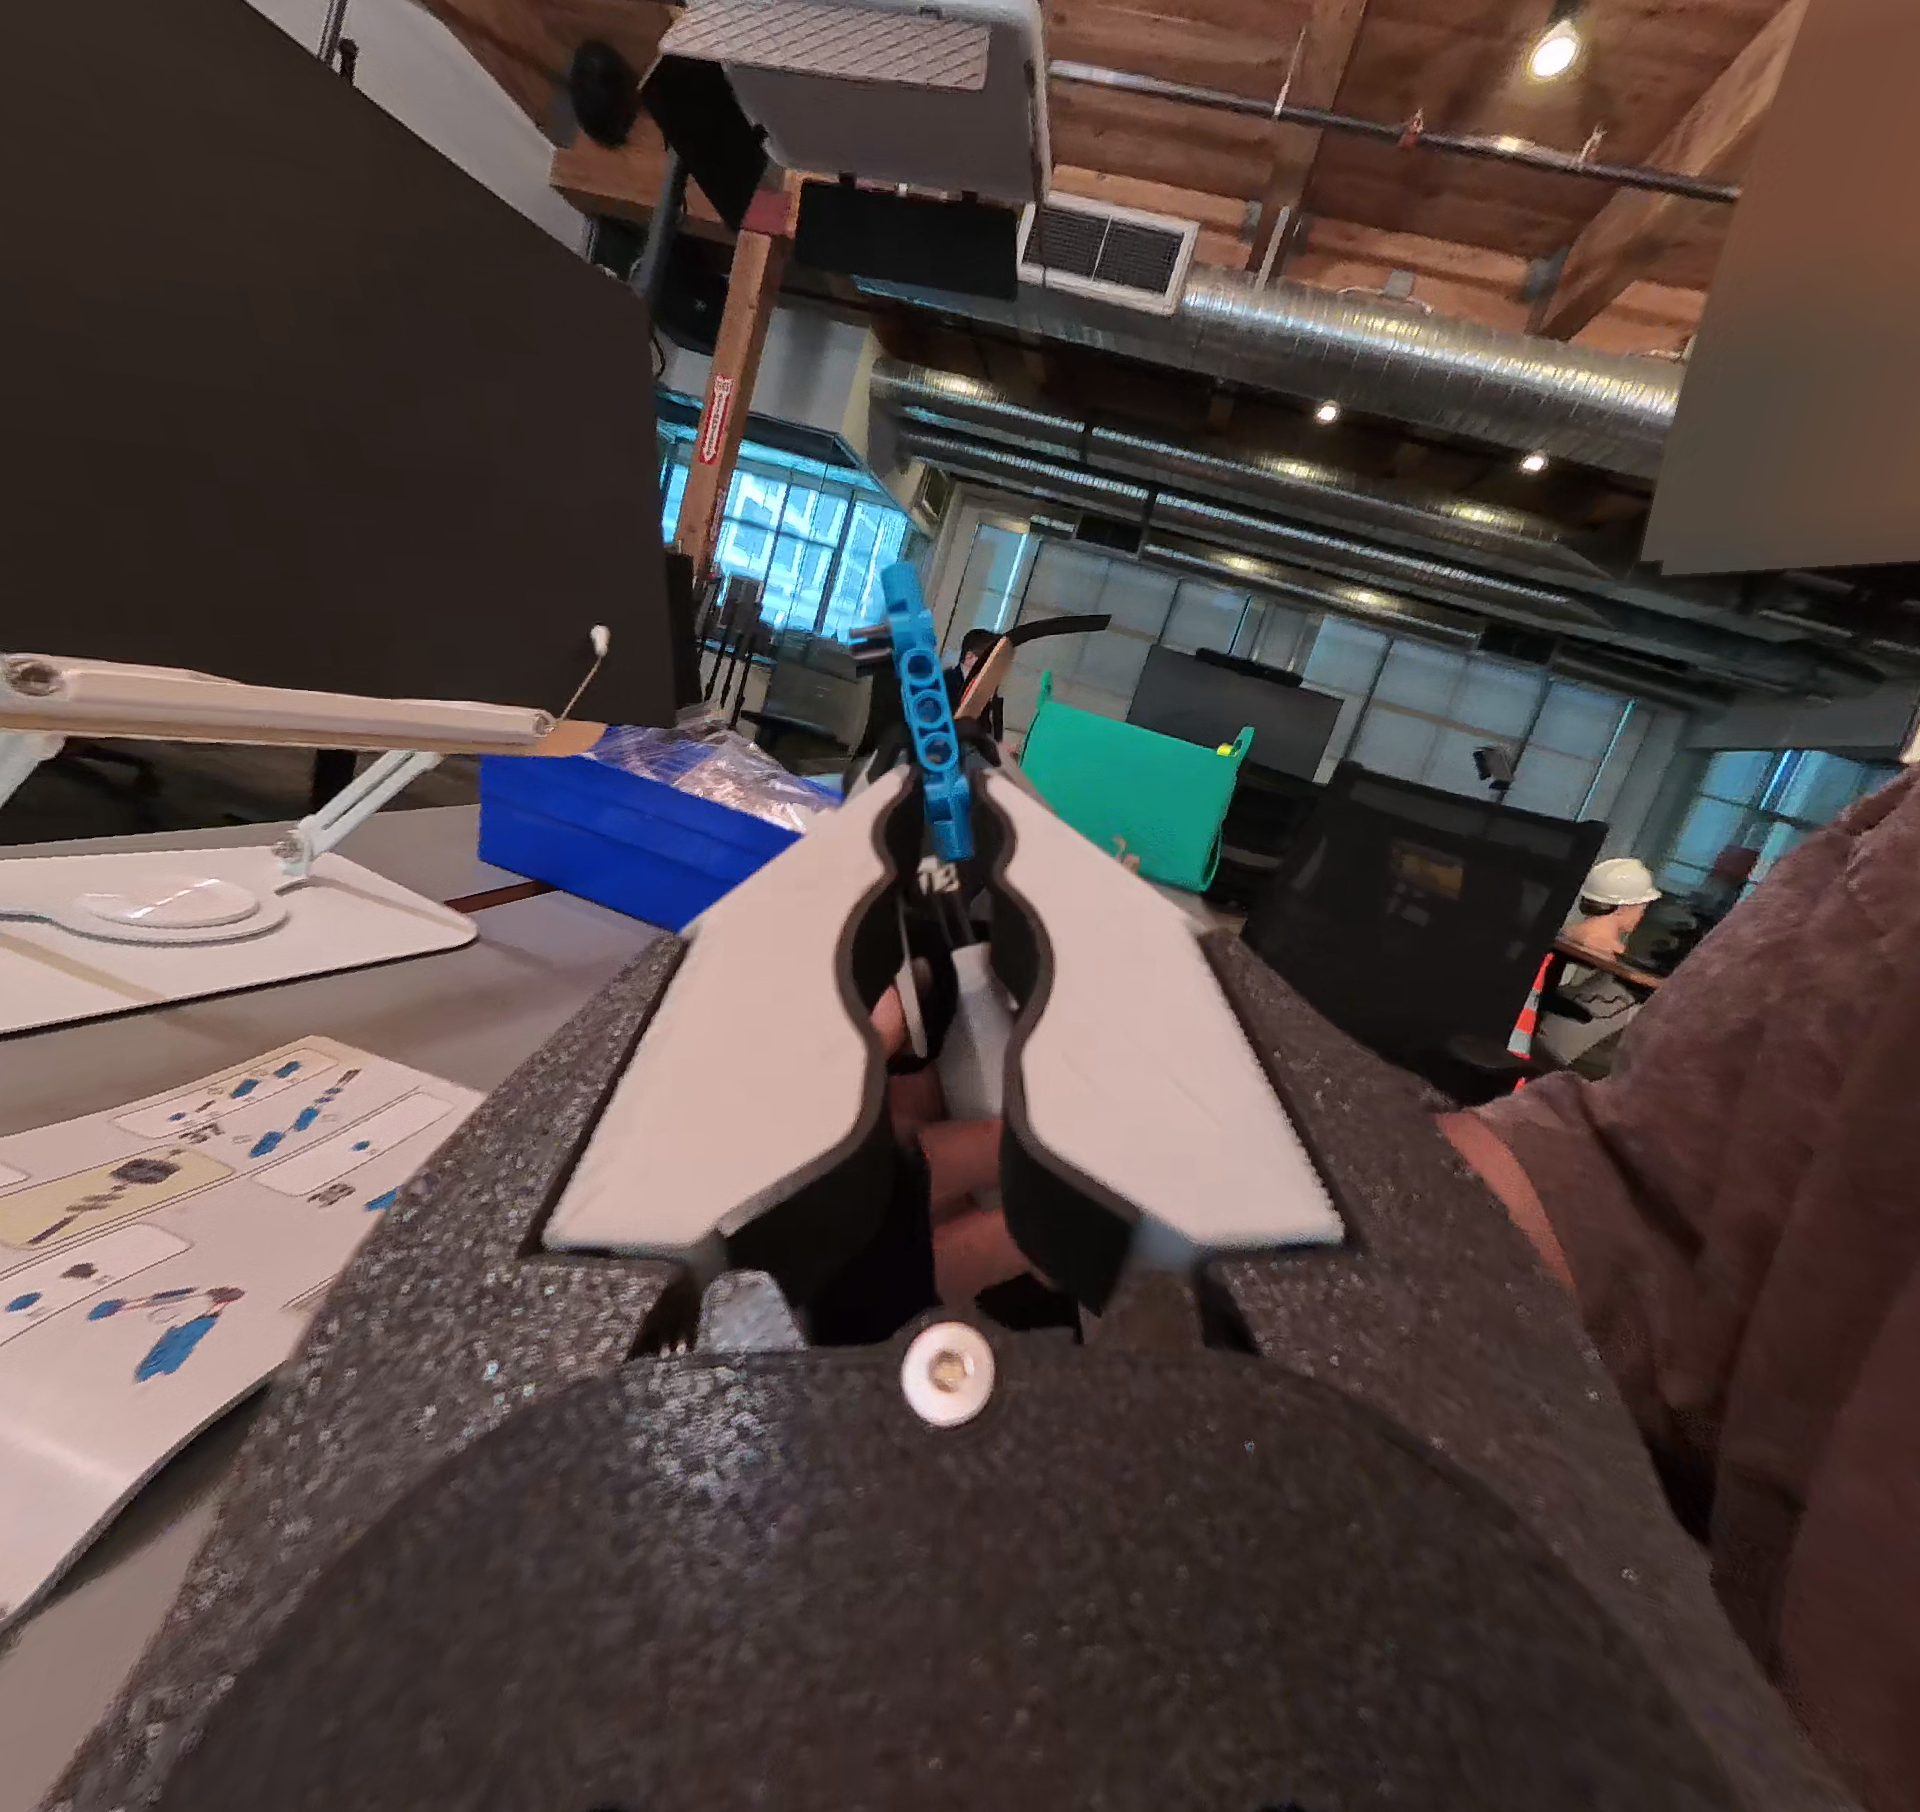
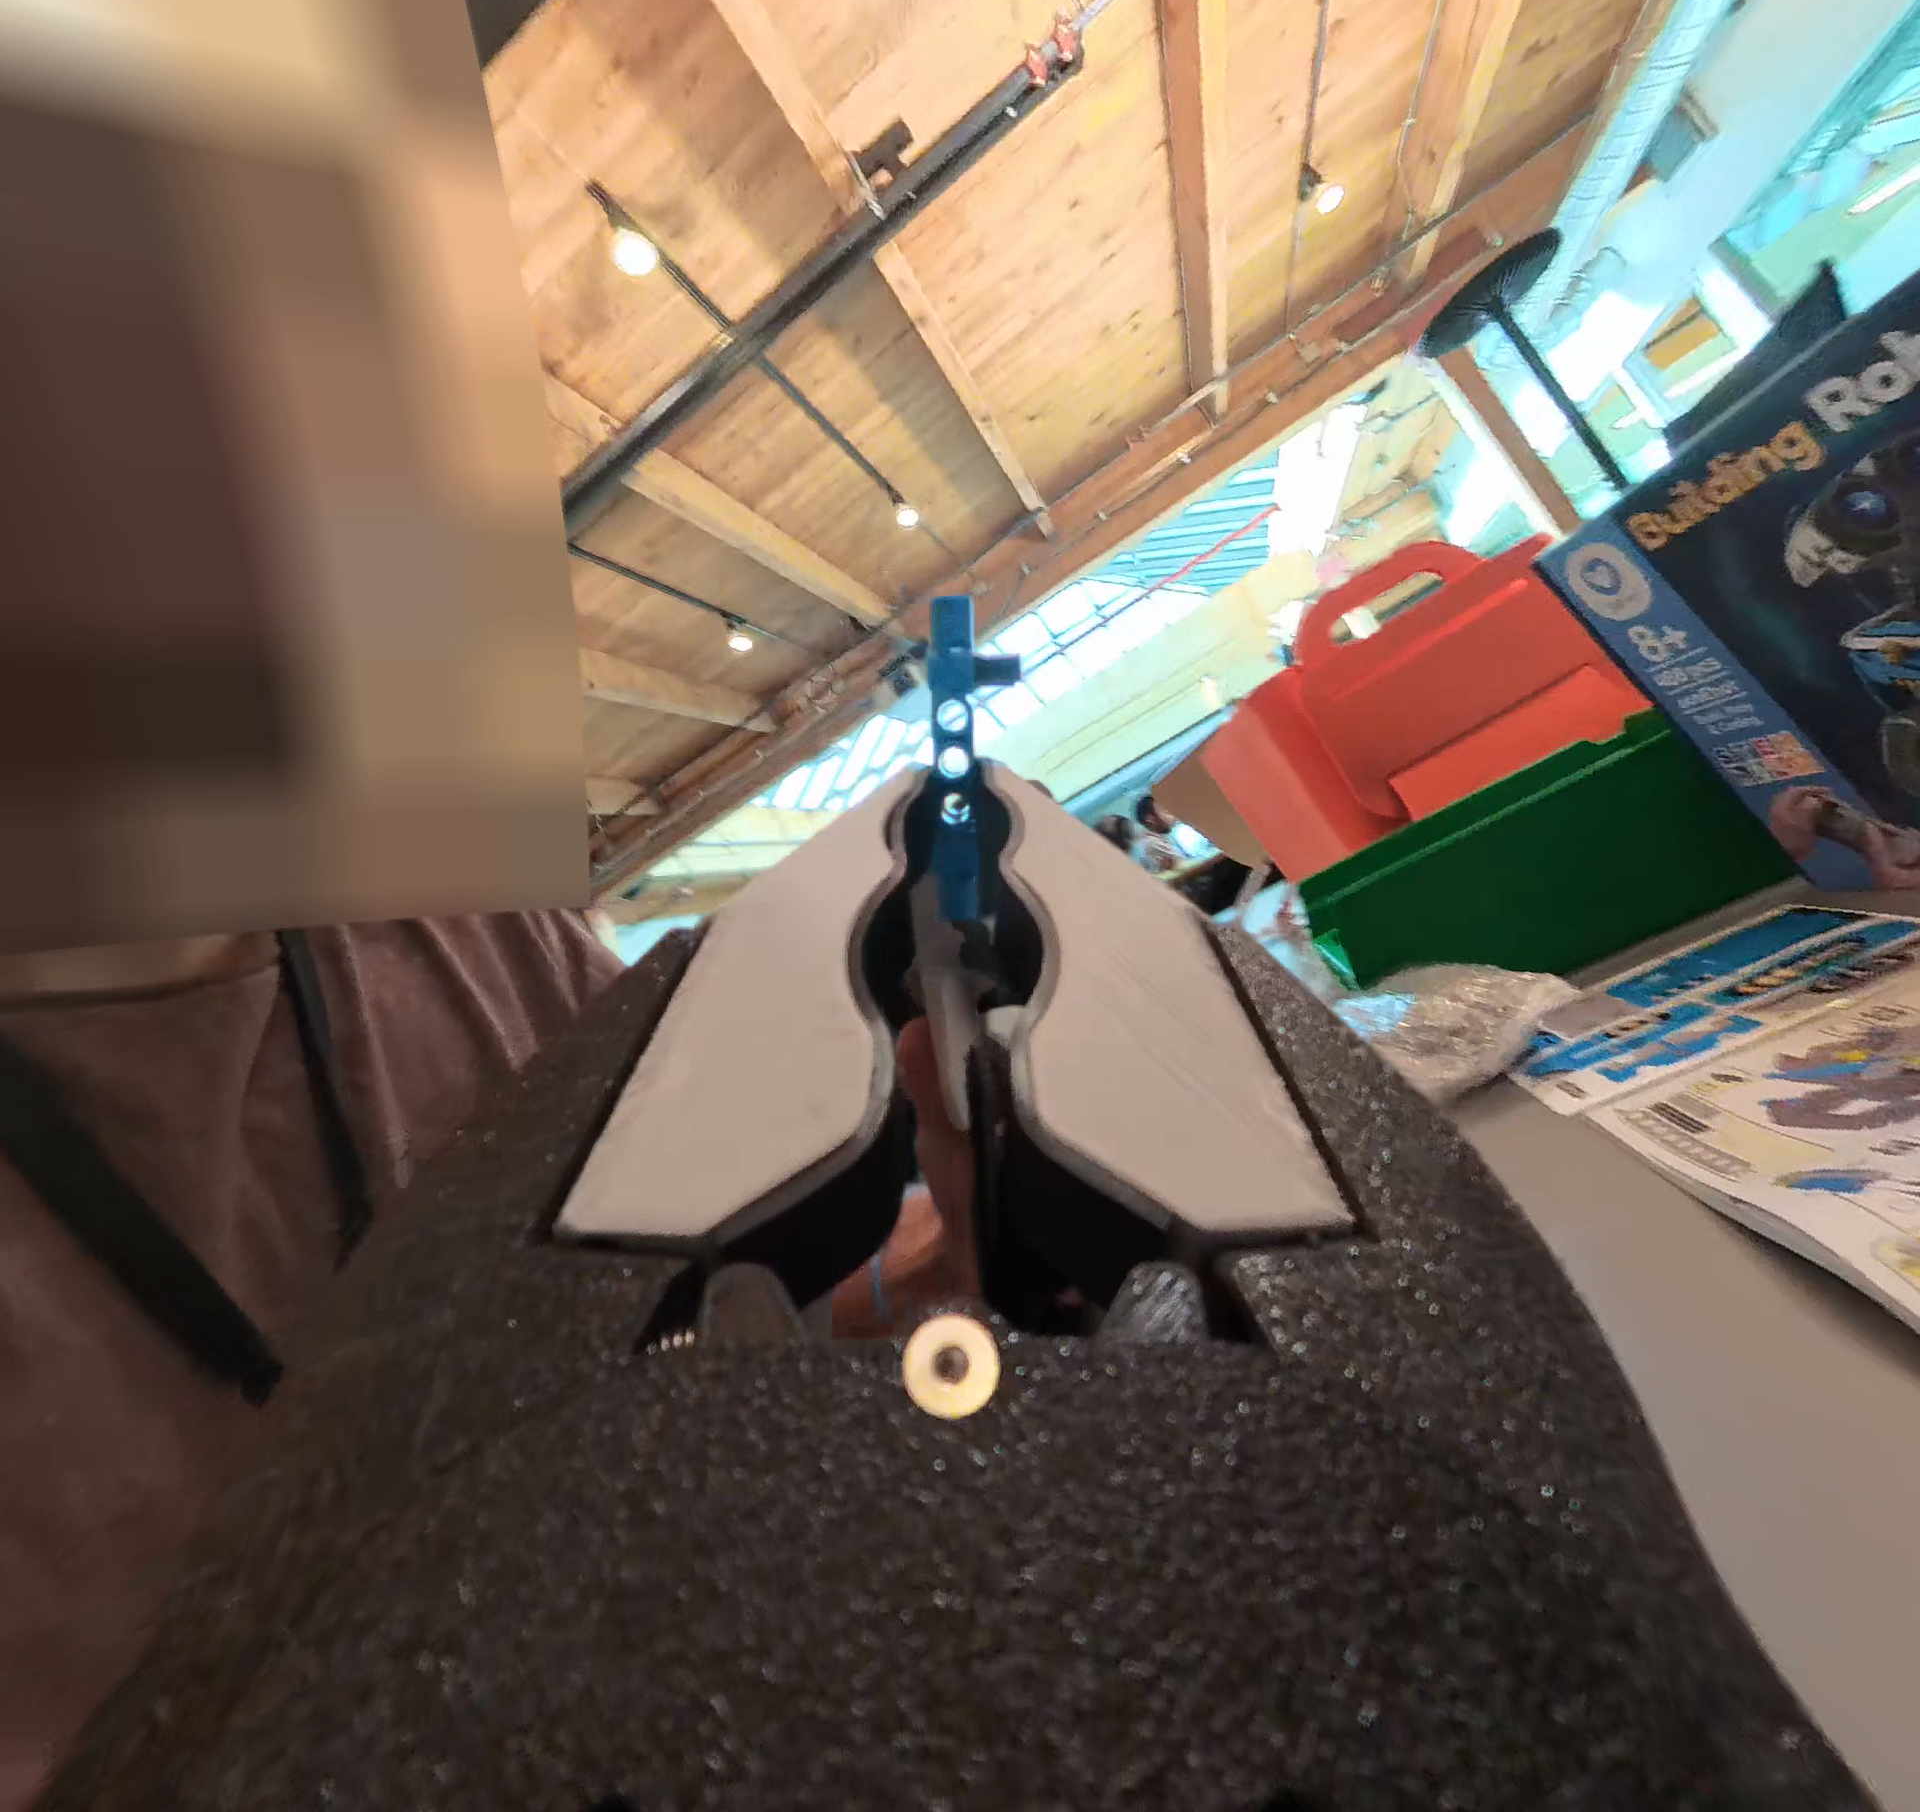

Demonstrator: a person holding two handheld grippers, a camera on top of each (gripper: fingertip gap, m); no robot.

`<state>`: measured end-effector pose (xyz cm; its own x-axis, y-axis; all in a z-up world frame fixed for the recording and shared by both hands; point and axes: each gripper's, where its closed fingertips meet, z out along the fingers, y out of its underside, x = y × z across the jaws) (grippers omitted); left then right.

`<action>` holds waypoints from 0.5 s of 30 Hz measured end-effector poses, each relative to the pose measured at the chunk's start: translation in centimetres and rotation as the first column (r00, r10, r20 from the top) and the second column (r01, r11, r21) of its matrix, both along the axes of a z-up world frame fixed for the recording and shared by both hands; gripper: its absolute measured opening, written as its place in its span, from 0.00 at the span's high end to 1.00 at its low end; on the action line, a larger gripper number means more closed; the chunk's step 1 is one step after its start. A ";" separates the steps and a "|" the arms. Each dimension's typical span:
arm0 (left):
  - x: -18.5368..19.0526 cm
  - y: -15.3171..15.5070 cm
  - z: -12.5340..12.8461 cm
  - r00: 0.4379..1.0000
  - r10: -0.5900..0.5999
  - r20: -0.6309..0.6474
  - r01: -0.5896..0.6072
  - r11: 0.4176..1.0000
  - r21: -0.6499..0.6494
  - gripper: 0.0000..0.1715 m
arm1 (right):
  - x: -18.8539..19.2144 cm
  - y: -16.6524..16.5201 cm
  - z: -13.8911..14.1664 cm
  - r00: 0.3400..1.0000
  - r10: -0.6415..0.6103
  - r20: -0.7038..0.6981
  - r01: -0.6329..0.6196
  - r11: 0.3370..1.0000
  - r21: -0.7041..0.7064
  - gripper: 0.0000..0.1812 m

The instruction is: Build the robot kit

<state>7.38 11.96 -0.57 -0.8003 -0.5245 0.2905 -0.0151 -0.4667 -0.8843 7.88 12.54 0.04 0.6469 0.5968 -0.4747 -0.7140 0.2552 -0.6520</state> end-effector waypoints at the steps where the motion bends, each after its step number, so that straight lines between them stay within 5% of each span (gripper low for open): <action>1: 0.2 0.2 -0.3 1.000 -0.002 -0.020 0.003 1.000 0.029 0.96 | 0.2 0.2 -0.3 0.999 -0.028 0.030 0.029 0.999 -0.037 0.96; 7: 0.1 0.3 -3.9 0.981 -0.096 -0.167 0.140 0.950 0.280 0.96 | 2.6 -1.4 -1.6 0.929 -0.189 0.318 0.255 0.950 -0.181 0.84; 11: -1.0 -0.8 -6.1 0.960 -0.163 -0.227 0.245 0.884 0.399 0.96 | 1.0 -2.3 -4.0 0.772 -0.093 0.629 0.333 0.902 -0.275 0.89; 15: -1.4 -1.4 -7.4 0.949 -0.175 -0.264 0.282 0.846 0.453 0.96 | 0.0 -2.7 -5.9 0.686 0.004 0.727 0.361 0.866 -0.345 0.95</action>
<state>5.93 10.54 -7.97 -0.8652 -0.4501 0.2208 -0.2732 0.0540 -0.9604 7.89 9.88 -5.87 0.9592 0.2822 -0.0170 0.0140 -0.1075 -0.9941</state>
